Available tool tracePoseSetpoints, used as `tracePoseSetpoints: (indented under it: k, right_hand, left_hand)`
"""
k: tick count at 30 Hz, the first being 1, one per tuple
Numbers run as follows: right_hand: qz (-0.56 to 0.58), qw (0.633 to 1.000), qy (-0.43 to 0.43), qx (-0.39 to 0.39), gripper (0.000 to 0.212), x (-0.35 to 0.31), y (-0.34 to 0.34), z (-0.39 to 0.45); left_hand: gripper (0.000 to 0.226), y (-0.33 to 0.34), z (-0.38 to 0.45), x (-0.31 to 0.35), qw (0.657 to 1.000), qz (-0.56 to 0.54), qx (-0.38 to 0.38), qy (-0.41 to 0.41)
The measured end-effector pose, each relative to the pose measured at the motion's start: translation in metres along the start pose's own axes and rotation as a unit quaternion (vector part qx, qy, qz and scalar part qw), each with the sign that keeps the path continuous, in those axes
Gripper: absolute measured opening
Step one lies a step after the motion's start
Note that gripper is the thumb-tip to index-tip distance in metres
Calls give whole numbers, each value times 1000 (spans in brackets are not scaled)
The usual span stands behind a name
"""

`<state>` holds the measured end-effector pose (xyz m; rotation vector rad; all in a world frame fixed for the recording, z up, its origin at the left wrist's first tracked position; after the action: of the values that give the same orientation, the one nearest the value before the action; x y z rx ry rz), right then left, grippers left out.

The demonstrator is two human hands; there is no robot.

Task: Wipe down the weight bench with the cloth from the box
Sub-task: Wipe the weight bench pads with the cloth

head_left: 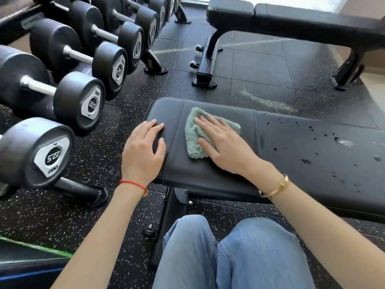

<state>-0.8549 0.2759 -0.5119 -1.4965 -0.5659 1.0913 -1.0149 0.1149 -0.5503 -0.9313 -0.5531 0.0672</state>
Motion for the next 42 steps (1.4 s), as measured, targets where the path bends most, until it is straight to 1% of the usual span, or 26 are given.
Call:
tracePoseSetpoints:
  k: [1,3,5,7,9,10,11,13,16,18,20,22,24,26,27,29,31,33,35,37,39,41,42]
  right_hand:
    - [-2,1000,-25,-8,56,-1,-2,-19]
    - [-21,999,-45,-14,57,8,-6,-49]
    - [-35,999,-13,-7,57,29,-14,-47]
    - [-45,998,45,10,55,43,-18,-16]
    - [-42,995,87,23,51,41,-12,28]
    - [-40,994,94,27,50,31,-6,47]
    - [-32,995,89,30,50,18,2,58]
    - [-10,999,45,26,50,-9,15,57]
    - [-2,998,-55,7,51,-22,14,3]
    - [-9,997,-76,-3,52,-10,7,-32]
    - [-14,999,-47,-1,53,13,-2,-35]
    - [-22,1000,9,14,52,27,-7,-6]
    - [-26,998,57,25,51,23,-4,42]
    - [-26,996,75,30,51,3,10,80]
    - [-17,997,69,31,51,-9,16,89]
    - [8,999,30,24,49,-23,22,80]
    - [28,999,-36,7,48,-23,15,46]
    - [30,996,-83,-14,48,-15,8,7]
    - [24,996,-82,-27,50,0,3,-7]
    - [23,998,-45,-23,54,8,0,17]
    - [18,1000,-8,-5,54,2,5,66]
    - [7,1000,12,6,49,-21,20,111]
    - [5,1000,8,10,47,-36,29,125]
  left_hand:
    - [46,0,0,0,1000,1,0,-2]
    - [45,-1,-1,0,1000,4,0,-4]
    - [45,-1,-1,0,1000,7,0,-5]
    - [46,0,-2,1,1000,9,-2,-7]
    - [46,0,-1,1,1000,6,0,-8]
    - [47,0,-1,1,1000,4,1,-9]
    - [47,1,-1,1,1000,3,1,-10]
    - [47,0,-2,1,1000,5,5,-14]
    - [48,-1,-3,1,1000,6,9,-19]
    - [47,-2,-4,0,1000,0,15,-22]
    - [46,-3,-5,0,999,-9,24,-28]
    - [46,-3,-7,0,999,-13,28,-31]
    - [46,-2,-7,-1,999,-15,32,-30]
    - [46,-2,-6,-2,999,-19,36,-27]
    - [47,-2,-6,-2,999,-19,37,-26]
    - [47,-2,-6,-2,999,-18,40,-25]
    - [47,-2,-7,-1,998,-22,41,-30]
    - [48,-2,-8,-1,998,-26,42,-36]
    - [48,-2,-7,0,998,-25,45,-35]
    - [47,-2,-7,1,998,-23,49,-34]
    - [47,-3,-6,1,998,-20,50,-35]
    - [47,-3,-6,1,998,-21,48,-36]
    - [48,-4,-6,1,998,-21,48,-37]
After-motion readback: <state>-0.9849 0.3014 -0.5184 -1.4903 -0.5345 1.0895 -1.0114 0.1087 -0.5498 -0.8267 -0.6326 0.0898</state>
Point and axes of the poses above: each hand's wrist, its own z-axis towards the middle knuckle, its own y-axis out of the palm, x = y × z, the point moved 1 cm from there along z, towards the middle knuckle, and after that the axes turned 9 degrees about y, right-handed, at the moved point
